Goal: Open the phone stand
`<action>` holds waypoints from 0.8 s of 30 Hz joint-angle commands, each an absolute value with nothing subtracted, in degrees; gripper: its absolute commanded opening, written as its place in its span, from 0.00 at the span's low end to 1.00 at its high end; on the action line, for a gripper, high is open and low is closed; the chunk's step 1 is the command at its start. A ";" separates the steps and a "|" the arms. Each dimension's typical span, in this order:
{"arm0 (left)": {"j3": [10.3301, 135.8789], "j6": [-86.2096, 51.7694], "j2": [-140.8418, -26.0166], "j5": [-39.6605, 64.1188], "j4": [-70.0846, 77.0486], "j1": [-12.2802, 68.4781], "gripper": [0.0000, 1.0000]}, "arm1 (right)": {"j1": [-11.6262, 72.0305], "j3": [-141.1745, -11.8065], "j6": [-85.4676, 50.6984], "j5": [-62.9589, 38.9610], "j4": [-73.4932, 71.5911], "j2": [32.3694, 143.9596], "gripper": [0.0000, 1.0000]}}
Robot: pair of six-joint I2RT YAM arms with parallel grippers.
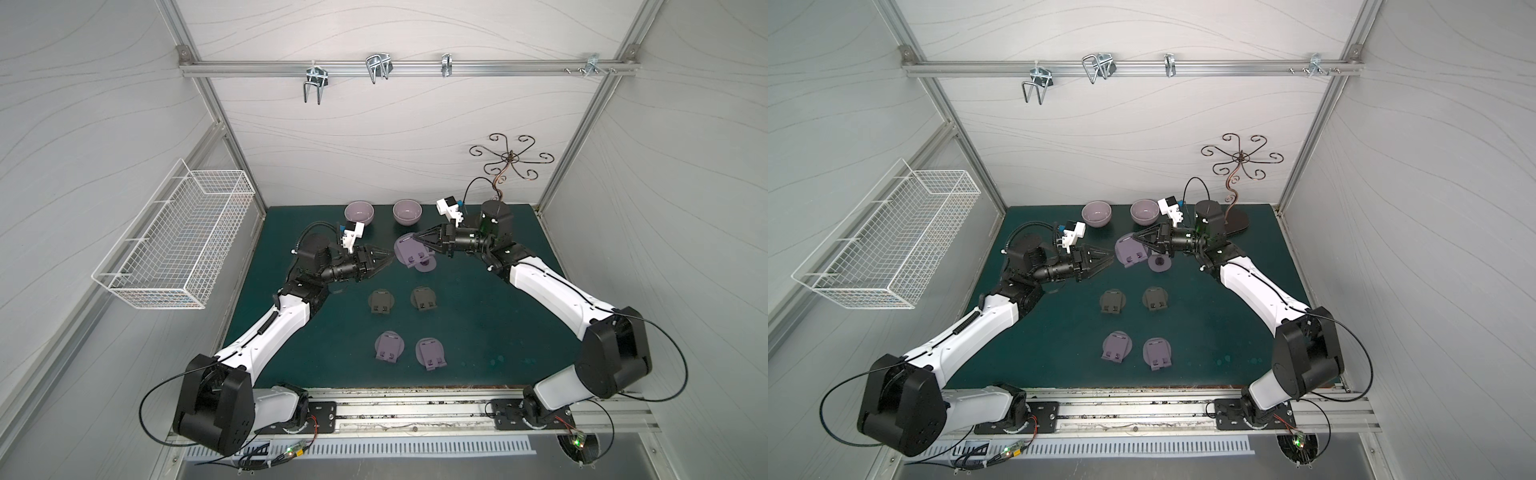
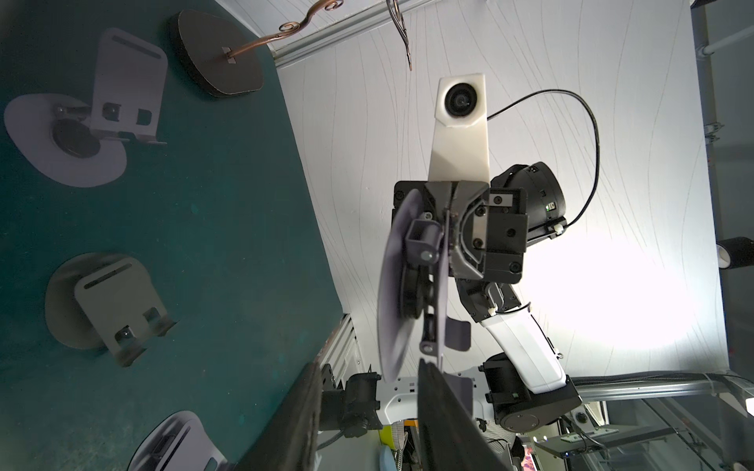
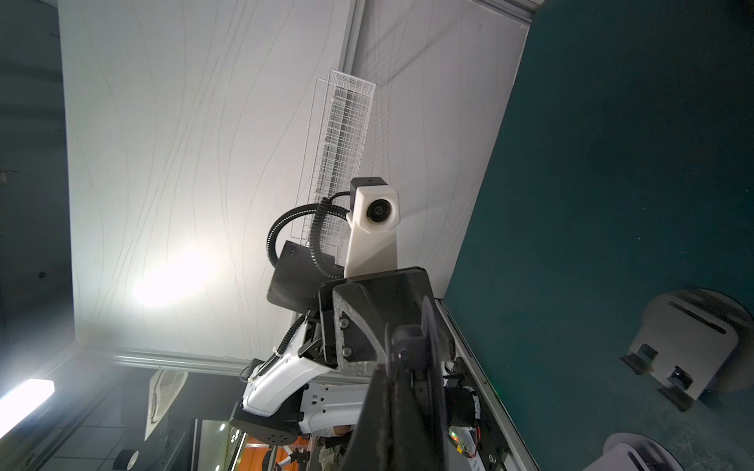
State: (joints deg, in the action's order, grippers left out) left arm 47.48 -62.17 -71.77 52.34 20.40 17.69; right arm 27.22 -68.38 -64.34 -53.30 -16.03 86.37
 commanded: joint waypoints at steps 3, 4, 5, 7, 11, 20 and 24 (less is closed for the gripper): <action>49.72 -61.84 -72.21 52.74 23.33 18.19 0.41 | 27.41 -67.38 -68.37 -54.80 -23.29 85.25 0.00; 49.98 -61.80 -72.38 52.82 23.30 18.27 0.41 | 27.66 -67.32 -68.20 -54.84 -23.29 85.17 0.00; 50.23 -61.70 -72.48 52.92 23.03 18.29 0.41 | 27.92 -67.22 -68.11 -54.84 -23.31 85.33 0.00; 50.51 -61.61 -72.82 53.04 23.02 18.37 0.40 | 28.45 -67.06 -68.29 -54.85 -23.57 85.48 0.00; 50.65 -61.99 -73.07 53.39 23.69 18.38 0.39 | 28.95 -66.21 -68.68 -54.69 -24.35 85.69 0.00; 48.85 -60.33 -68.06 49.78 19.31 18.52 0.42 | 26.59 -64.68 -69.54 -54.59 -24.99 84.61 0.00; 49.97 -60.95 -68.77 51.35 20.13 18.55 0.41 | 26.98 -64.51 -71.47 -55.04 -27.91 85.60 0.00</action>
